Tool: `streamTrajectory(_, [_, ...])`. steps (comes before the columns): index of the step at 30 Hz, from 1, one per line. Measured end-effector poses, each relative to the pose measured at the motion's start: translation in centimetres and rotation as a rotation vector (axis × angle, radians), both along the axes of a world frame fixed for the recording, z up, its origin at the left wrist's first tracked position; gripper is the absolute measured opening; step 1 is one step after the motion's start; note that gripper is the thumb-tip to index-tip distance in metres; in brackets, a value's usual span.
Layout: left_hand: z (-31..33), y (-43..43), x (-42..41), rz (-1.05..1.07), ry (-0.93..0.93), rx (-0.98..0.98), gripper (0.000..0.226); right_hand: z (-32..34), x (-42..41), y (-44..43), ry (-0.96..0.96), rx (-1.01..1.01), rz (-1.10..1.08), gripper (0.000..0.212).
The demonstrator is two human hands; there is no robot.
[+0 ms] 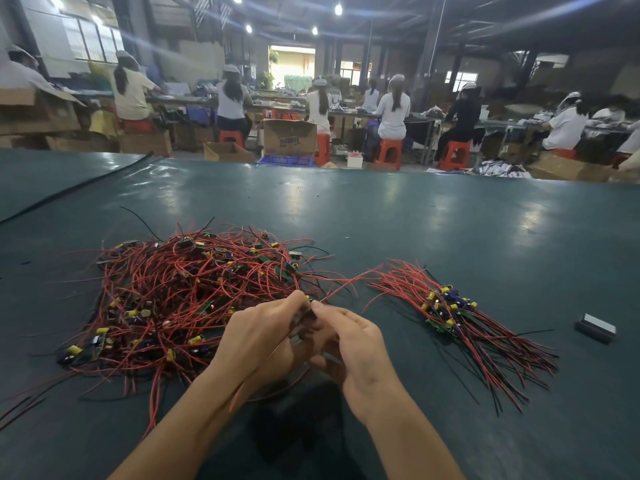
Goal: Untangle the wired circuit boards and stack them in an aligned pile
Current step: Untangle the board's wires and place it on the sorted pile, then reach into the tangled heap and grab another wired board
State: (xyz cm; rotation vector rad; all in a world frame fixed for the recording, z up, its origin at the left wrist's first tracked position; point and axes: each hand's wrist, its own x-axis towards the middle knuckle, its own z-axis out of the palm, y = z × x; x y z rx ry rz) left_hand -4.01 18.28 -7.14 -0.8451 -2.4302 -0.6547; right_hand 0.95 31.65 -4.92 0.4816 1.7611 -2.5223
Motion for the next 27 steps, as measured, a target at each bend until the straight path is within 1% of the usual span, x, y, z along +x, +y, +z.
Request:
streamTrajectory(3, [-0.3,-0.7,-0.7,-0.029,-0.087,0.03,0.04,0.0,-0.2,0.5,0.032,-0.055,-0.023,0.013])
streamTrajectory(6, [-0.8,-1.4,-1.3,-0.026,-0.131,-0.011,0.043,1.0,-0.6,1.5,0.112,-0.196,-0.102,0.01])
streamTrajectory(8, [-1.1,-1.6,-1.6,0.017,-0.141,-0.047,0.036,2.3,-0.7,3.1,0.162,-0.292,-0.149,0.006])
streamTrajectory(9, [-1.3,-1.6,-1.7,0.026,-0.143,-0.057,0.03,3.0,-0.8,4.2,0.175,-0.297,-0.171,0.007])
streamTrajectory(10, [-1.4,-1.6,-1.8,0.028,-0.145,-0.064,0.025,3.7,-1.0,5.3,0.174,-0.262,-0.188,0.011])
streamTrajectory(12, [-1.7,-1.7,-2.0,0.037,-0.157,-0.081,0.019,5.0,-1.4,7.4,0.145,-0.079,-0.222,0.014])
streamTrajectory(14, [-1.9,-1.8,-2.1,0.055,-0.169,-0.086,0.019,5.9,-1.9,9.4,0.106,0.214,-0.266,0.013])
streamTrajectory(15, [-2.1,-1.7,-2.1,0.062,-0.168,-0.079,0.021,6.1,-2.3,10.4,0.087,0.412,-0.292,0.014])
streamTrajectory(17, [-2.3,-1.3,-1.9,0.056,-0.146,-0.062,0.026,6.1,-3.0,12.4,0.004,0.906,-0.314,0.014])
streamTrajectory(18, [-2.4,-1.1,-1.8,0.042,-0.136,-0.059,0.03,5.9,-3.4,13.1,-0.083,1.161,-0.314,0.015])
streamTrajectory(19, [-2.5,-0.7,-1.6,0.022,-0.135,-0.066,0.036,5.5,-3.6,13.6,-0.184,1.369,-0.307,0.015])
streamTrajectory(20, [-2.6,-0.3,-1.4,0.0,-0.146,-0.089,0.044,5.0,-3.8,13.9,-0.271,1.508,-0.297,0.016])
streamTrajectory(21, [-2.8,0.1,-1.2,-0.016,-0.164,-0.126,0.051,4.4,-4.0,14.1,-0.33,1.595,-0.285,0.018])
streamTrajectory(23, [-3.1,0.6,-1.0,-0.025,-0.181,-0.203,0.058,2.9,-4.1,14.0,-0.377,1.69,-0.272,0.022])
streamTrajectory(25, [-3.3,0.9,-0.9,-0.016,-0.172,-0.243,0.058,1.6,-4.1,13.9,-0.371,1.753,-0.287,0.024])
streamTrajectory(27, [-3.2,0.9,-1.0,-0.007,-0.166,-0.24,0.056,1.0,-3.9,13.7,-0.351,1.806,-0.317,0.025])
